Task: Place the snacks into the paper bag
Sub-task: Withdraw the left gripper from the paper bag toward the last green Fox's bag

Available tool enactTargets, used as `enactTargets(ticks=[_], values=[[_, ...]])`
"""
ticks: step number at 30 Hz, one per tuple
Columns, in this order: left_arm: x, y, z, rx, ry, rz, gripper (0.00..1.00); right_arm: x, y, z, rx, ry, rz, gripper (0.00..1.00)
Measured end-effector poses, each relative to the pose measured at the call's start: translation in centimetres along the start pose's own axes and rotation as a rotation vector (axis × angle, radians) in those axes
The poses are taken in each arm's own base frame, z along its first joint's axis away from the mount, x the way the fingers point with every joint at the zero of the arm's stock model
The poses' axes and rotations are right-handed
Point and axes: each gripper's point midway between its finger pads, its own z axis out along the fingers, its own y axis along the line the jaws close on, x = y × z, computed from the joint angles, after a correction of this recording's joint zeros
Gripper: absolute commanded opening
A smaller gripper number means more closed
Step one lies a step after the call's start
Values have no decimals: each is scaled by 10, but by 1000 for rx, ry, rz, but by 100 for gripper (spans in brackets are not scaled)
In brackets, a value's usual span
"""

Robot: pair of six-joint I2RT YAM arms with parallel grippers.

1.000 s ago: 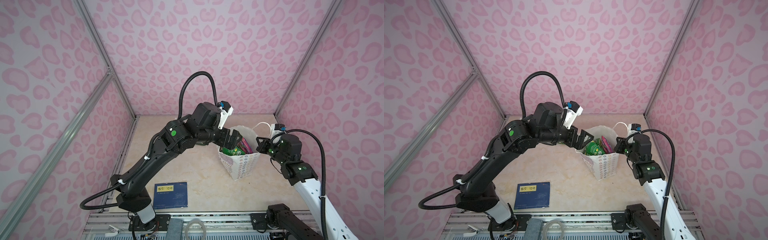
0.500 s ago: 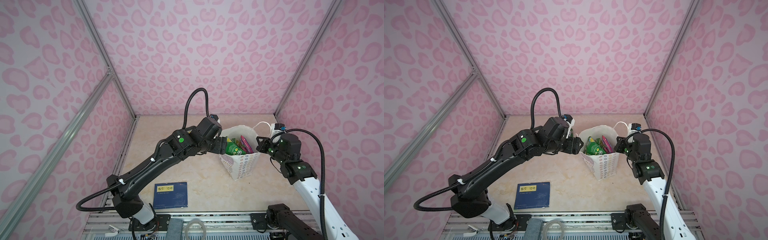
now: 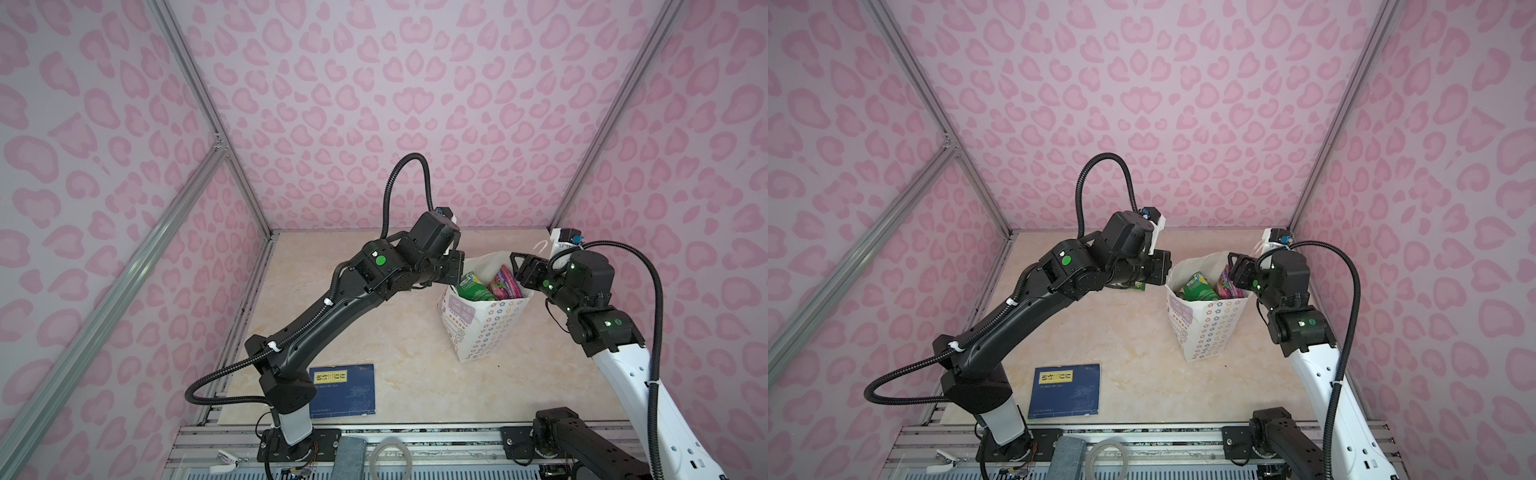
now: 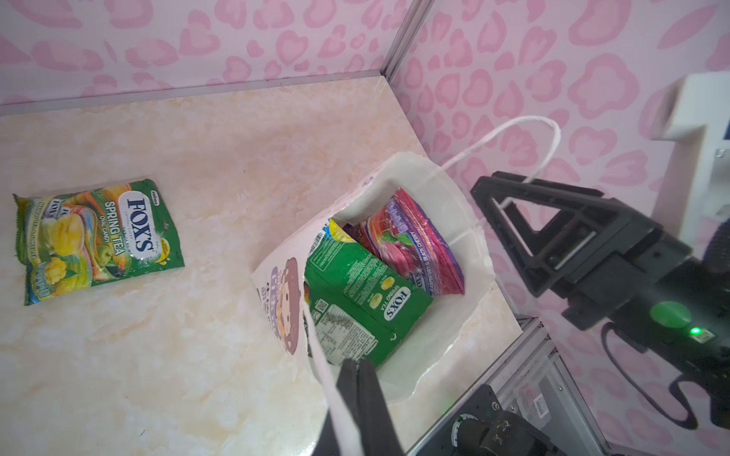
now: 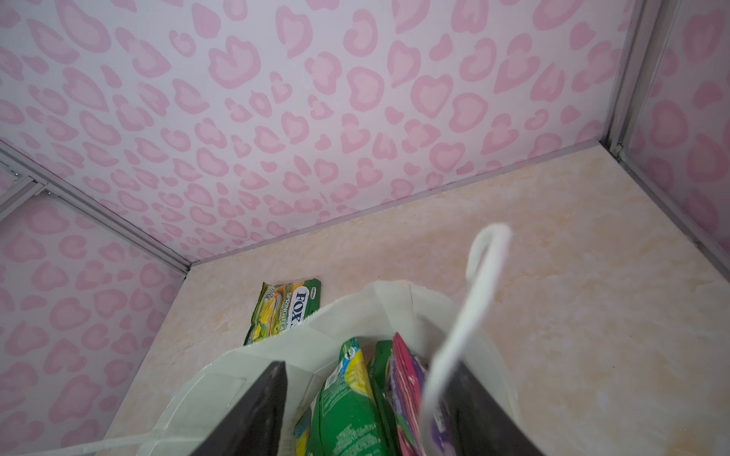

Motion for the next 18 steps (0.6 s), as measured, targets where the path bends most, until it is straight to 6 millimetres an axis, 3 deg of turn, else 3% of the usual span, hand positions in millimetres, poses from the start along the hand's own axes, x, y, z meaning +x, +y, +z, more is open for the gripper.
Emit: enactTargets(ticks=[8,11,14,18], values=[[-6,21,0,-38,4,-2,4,-4,-13,-3,83,-7,1,56],[-3,22,1,-39,10,1,4,-2,-16,-2,101,-2,2,34],[-1,23,2,-36,15,4,4,-2,-13,-1,86,4,2,0],[-6,25,3,-32,7,-2,4,-6,7,-3,6,22,2,0]])
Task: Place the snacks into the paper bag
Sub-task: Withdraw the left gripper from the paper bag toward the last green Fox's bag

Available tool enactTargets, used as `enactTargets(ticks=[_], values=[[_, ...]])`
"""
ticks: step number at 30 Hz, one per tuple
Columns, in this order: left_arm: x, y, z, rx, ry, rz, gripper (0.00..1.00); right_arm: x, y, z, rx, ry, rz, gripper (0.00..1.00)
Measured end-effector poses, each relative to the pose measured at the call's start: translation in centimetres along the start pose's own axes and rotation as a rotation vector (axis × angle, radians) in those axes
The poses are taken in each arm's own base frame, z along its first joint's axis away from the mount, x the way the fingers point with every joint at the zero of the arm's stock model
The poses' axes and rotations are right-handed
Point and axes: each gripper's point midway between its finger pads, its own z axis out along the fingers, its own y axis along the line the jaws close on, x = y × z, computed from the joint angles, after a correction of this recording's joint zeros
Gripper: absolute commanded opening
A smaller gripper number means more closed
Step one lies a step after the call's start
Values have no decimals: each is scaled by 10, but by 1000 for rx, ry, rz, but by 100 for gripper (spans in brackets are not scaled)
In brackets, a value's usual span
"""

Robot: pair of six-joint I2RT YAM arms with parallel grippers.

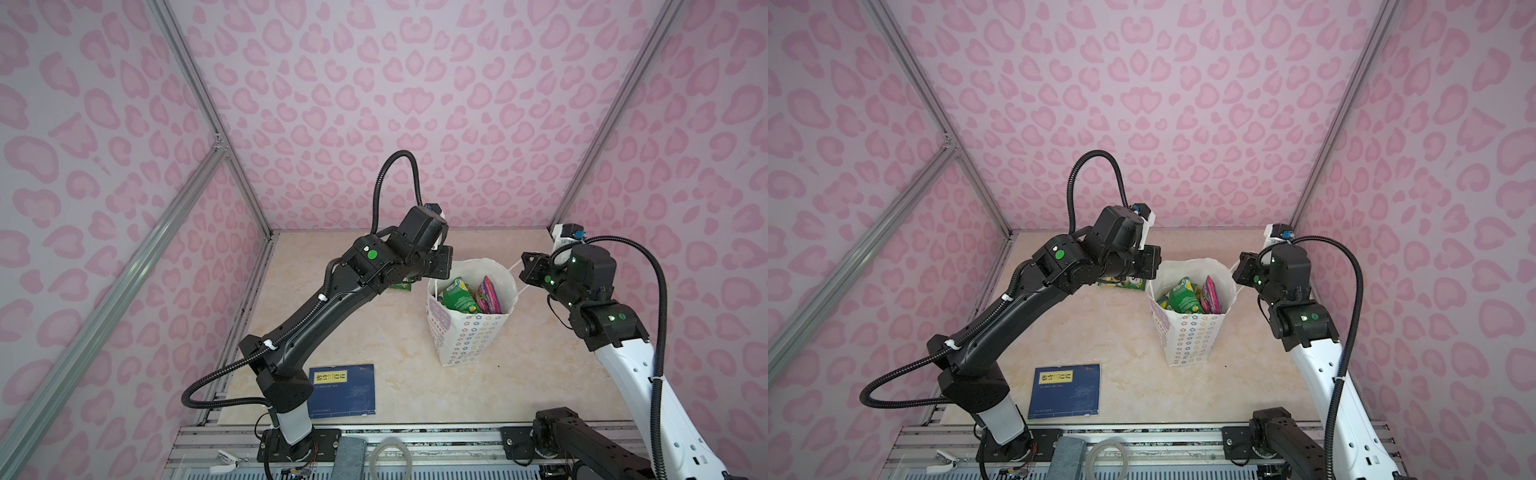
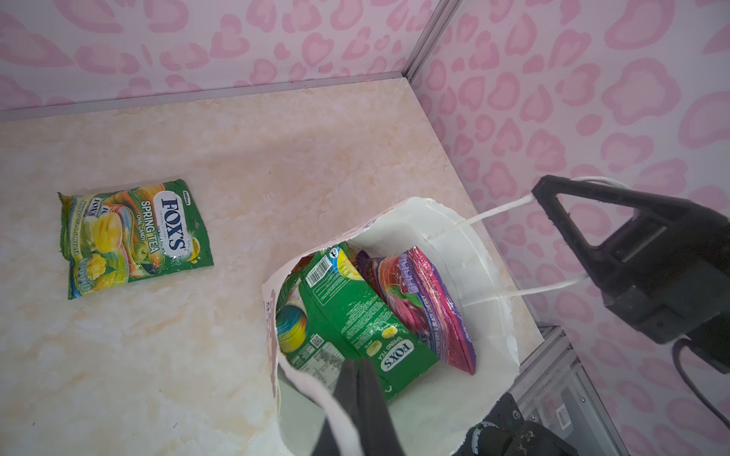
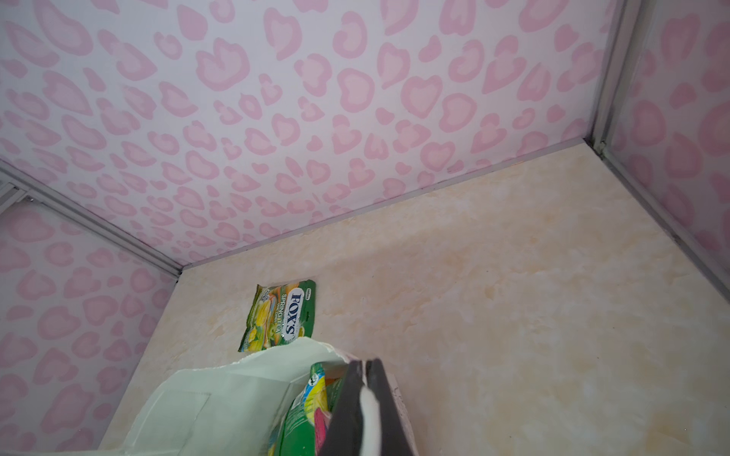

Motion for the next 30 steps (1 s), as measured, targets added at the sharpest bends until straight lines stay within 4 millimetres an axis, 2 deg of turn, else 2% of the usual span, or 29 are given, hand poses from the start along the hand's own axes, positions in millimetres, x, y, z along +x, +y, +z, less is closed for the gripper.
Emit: enactTargets(ticks=[4,9,13,17,19,20,24,27,30], values=[[-19,-2,6,22,-8,-21,4,-4,21,-4,-74,18,-8,0],[-39,-19,-13,94,-64,-21,3,-25,35,-15,-112,-34,-15,0],[-37,-16,-9,87,-55,-18,3,-30,37,-12,-120,-52,-16,0],[-23,-7,8,55,-7,-19,5,-18,30,-2,-107,-15,1,0],[-18,-2,15,39,14,-22,11,-15,27,0,-102,-5,11,0],[-17,-1,16,42,22,-24,18,-14,26,0,-100,-7,14,0],[-18,3,20,50,27,-42,56,-17,19,-5,-95,-24,37,0],[-19,-1,20,77,27,-46,76,-20,12,-7,-88,-43,49,0],[-19,-8,16,113,29,-45,90,-23,6,-5,-83,-56,63,0]])
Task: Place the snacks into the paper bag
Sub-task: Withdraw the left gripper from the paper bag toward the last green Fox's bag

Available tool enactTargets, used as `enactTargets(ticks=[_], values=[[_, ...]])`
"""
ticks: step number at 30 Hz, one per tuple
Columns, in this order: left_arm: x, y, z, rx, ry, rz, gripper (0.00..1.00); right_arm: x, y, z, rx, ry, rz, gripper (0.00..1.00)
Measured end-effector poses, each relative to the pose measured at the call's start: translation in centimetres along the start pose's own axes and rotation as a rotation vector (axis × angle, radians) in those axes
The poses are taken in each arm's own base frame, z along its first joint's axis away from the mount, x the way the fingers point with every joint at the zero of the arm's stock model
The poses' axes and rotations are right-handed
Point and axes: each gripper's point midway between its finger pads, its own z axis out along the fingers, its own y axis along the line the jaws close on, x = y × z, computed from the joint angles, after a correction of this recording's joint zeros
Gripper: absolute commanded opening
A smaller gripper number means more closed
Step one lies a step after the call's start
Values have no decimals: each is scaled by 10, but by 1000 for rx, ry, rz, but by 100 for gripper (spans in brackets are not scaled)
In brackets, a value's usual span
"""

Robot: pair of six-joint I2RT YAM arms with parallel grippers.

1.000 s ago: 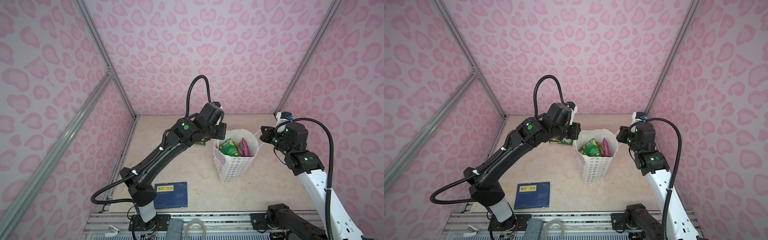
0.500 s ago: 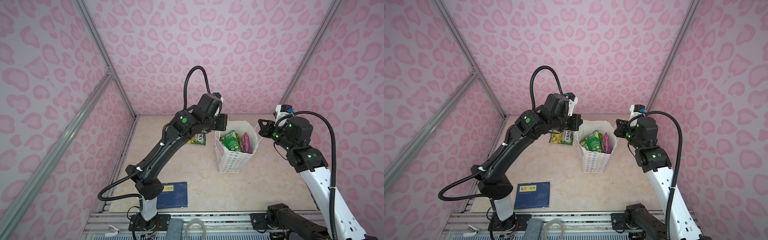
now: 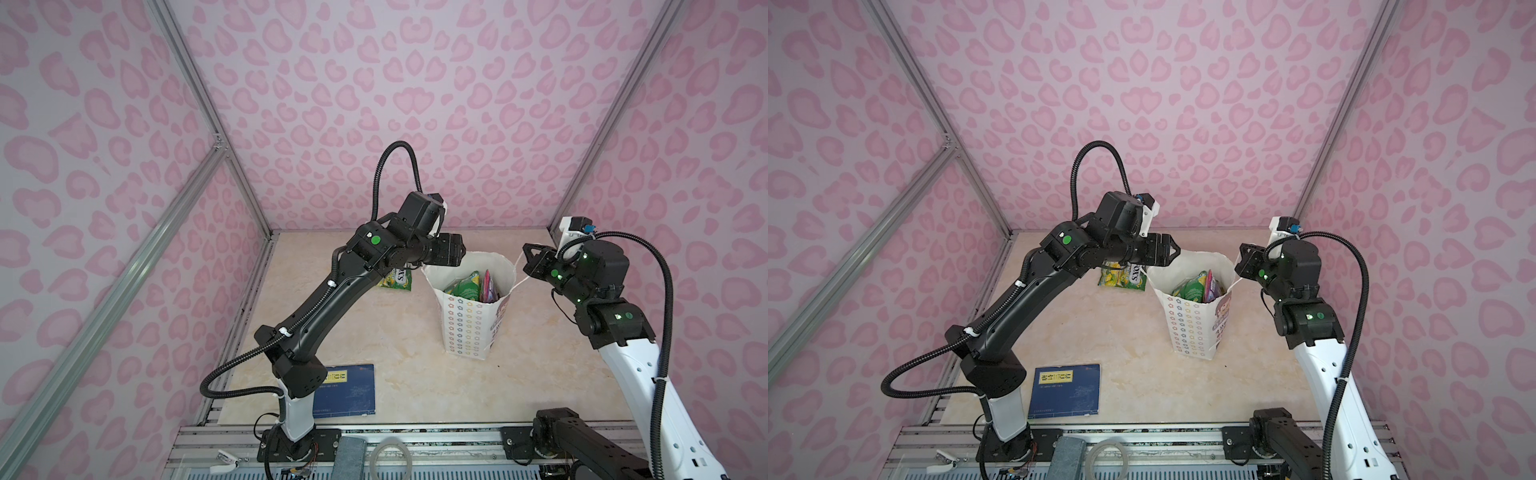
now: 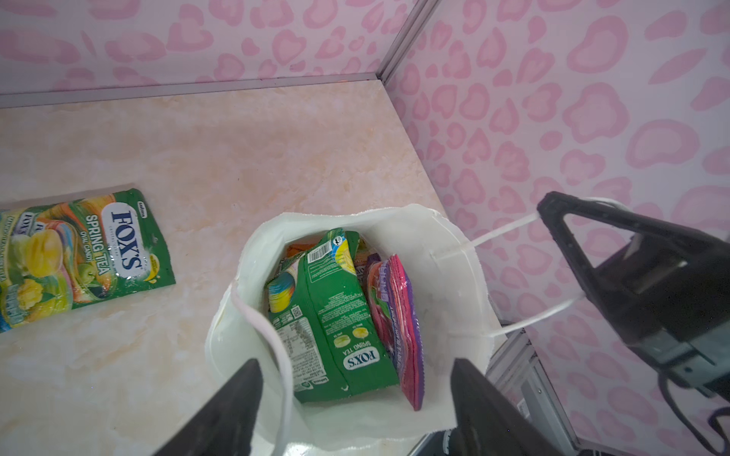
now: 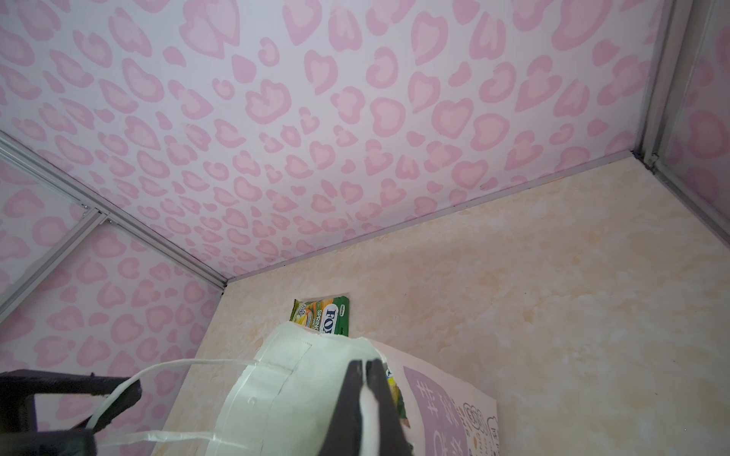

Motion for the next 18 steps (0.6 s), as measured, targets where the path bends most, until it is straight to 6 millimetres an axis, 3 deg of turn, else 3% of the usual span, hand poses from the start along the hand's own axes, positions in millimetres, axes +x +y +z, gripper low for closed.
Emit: enactTargets(ticks=[2,18], values=[[0,-3,-5,17,-4,1,99,-2,-1,1,-4,-5,8,0],[20,-11,-60,107,-5,45,98,-3,-7,5,-7,-6,22,0]])
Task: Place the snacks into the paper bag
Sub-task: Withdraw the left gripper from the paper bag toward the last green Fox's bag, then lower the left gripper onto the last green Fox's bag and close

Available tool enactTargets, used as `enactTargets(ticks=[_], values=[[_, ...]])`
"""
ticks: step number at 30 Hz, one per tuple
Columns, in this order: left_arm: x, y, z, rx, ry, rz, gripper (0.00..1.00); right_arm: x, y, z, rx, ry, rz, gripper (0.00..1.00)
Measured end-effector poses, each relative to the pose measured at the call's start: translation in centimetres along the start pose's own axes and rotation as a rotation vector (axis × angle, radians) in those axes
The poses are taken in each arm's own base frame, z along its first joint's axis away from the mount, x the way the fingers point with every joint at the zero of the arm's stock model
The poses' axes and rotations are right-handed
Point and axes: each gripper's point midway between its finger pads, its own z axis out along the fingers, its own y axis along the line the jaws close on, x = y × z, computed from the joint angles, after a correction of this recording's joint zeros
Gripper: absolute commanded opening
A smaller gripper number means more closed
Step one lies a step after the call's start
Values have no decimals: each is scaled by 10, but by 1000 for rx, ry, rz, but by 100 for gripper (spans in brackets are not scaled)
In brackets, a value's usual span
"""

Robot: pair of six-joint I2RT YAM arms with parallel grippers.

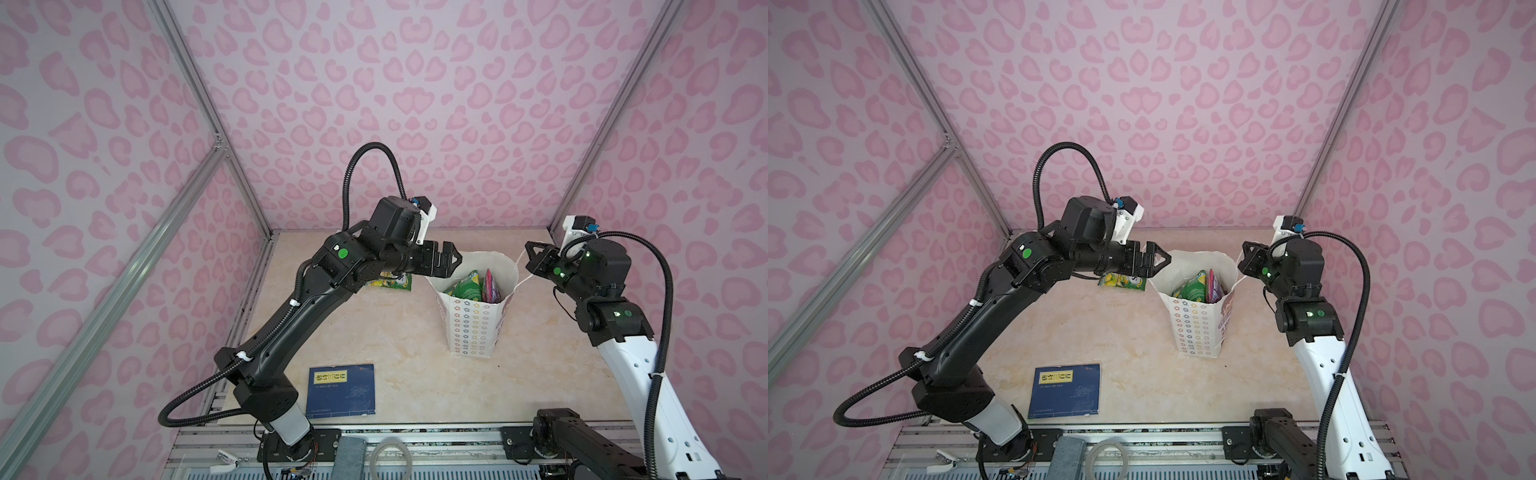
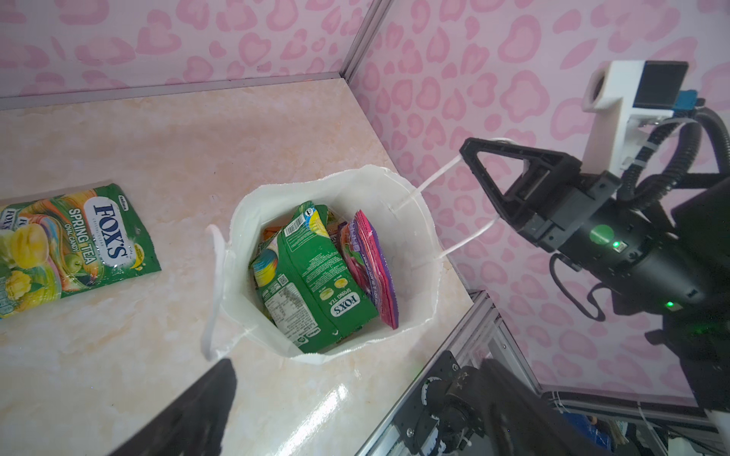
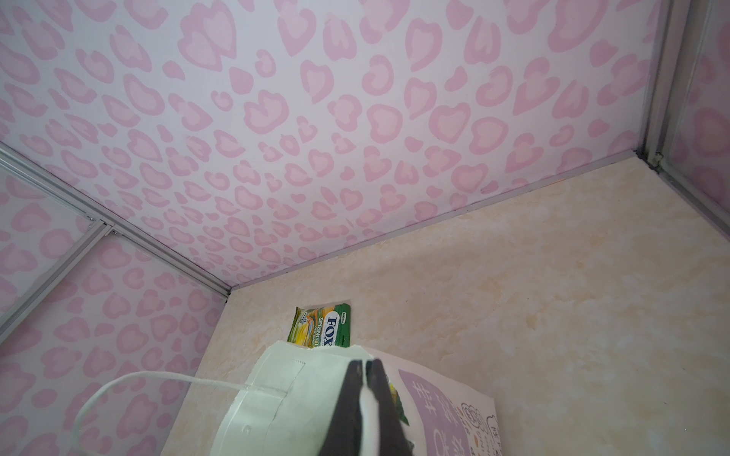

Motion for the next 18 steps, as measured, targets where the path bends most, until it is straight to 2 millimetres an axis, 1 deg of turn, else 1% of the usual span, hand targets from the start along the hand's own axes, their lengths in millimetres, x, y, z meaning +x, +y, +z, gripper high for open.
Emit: enactTargets(ticks=[5,9,11,12,14,16,18], values=[[6,-4,-20,36,-34,20,98,-1,-1,1,0,0,1,0],[10,-4,-44,55,-86,27,98,-1,-1,2,-1,-3,1,0],[12,2,-58,41,-127,25,98,-1,-2,2,0,-3,2,0],[12,7,-66,30,-152,14,97,-1,-1,1,-2,-3,1,0],[13,25,-80,-2,-203,-26,97,-1,-1,1,-2,-3,1,0],[13,50,-91,-50,-253,-81,97,-1,-1,1,-2,-3,1,0],[15,72,-98,-89,-284,-131,97,-1,-2,1,-1,-4,2,0]])
